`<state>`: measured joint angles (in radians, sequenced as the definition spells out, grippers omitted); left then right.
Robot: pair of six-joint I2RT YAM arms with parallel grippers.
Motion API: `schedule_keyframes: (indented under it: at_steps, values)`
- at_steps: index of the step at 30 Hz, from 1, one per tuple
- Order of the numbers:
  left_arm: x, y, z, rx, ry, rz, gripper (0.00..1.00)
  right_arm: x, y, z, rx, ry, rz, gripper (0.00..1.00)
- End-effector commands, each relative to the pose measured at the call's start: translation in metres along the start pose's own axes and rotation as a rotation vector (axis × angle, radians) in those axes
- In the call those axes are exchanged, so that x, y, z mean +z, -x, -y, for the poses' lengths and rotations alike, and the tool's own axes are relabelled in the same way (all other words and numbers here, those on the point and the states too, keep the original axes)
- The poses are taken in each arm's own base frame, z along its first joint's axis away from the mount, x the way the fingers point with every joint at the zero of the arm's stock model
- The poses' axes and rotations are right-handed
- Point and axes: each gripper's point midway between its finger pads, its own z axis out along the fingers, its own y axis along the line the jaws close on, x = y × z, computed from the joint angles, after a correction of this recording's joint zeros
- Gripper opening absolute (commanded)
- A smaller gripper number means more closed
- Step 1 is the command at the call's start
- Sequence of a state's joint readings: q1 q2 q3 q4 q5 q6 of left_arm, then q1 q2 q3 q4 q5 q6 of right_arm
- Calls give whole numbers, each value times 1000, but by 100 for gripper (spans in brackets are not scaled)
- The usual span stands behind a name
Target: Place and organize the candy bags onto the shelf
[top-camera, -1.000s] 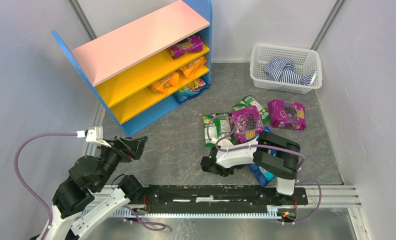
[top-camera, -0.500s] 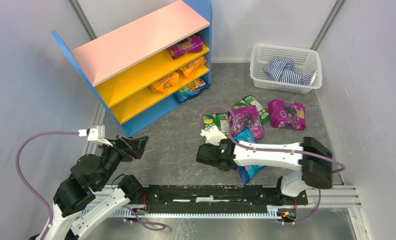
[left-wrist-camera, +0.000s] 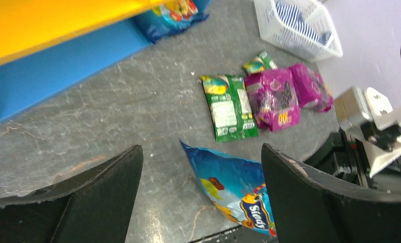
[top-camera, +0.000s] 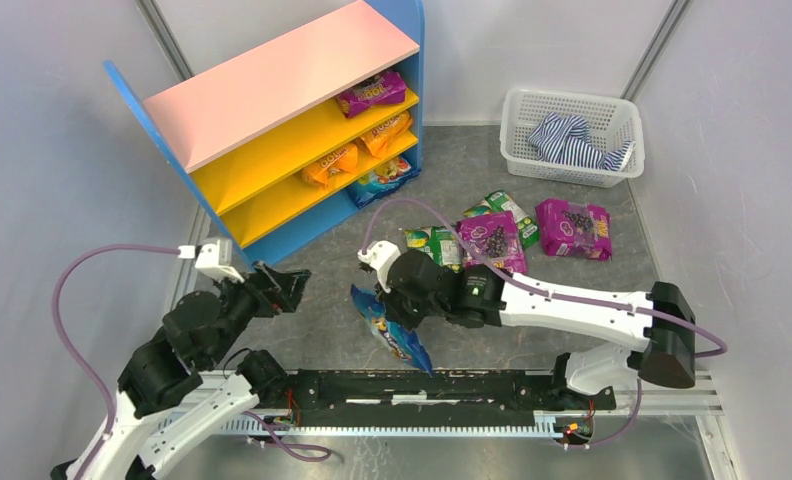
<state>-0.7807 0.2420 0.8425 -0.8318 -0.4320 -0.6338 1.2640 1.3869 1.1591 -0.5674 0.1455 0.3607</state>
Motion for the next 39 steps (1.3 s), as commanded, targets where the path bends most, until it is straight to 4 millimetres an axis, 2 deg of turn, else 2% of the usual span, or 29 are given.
schedule_keyframes:
  at_steps: [1, 3, 8, 11, 14, 18, 23, 26, 28, 33, 35, 39]
  values:
    - [13, -8, 28, 32, -75, -96, 92, 4, 62, -17, 11, 213, 193, 0]
    - [18, -17, 40, 38, -106, -159, 92, 8, 63, -4, 44, 241, 205, 0]
    - [34, -50, 84, -38, -290, -303, 90, 8, 66, 23, 73, 302, 239, 0]
    - [47, -69, 103, -102, -362, -360, 87, 10, 65, 28, 46, 317, 229, 0]
    - [64, -77, 113, -162, -356, -392, 83, 8, 69, 27, 9, 333, 259, 0]
    - [89, -80, 115, -204, -271, -406, 68, 12, 69, 32, -12, 334, 260, 0]
    - [112, -86, 128, -255, -265, -421, 66, 22, 63, 36, -39, 355, 239, 0]
    - [124, -96, 121, -273, -201, -439, 55, 26, 57, 33, -49, 392, 238, 0]
    - [128, -97, 119, -290, -177, -434, 52, 28, 52, 31, -61, 411, 233, 0]
    - [133, -89, 112, -347, -137, -370, 51, 30, 46, 38, -93, 398, 225, 0]
    - [132, -86, 110, -365, -126, -352, 60, 29, 47, 42, -96, 396, 229, 0]
    - [129, -82, 107, -399, -120, -327, 65, 28, 49, 42, -90, 404, 236, 0]
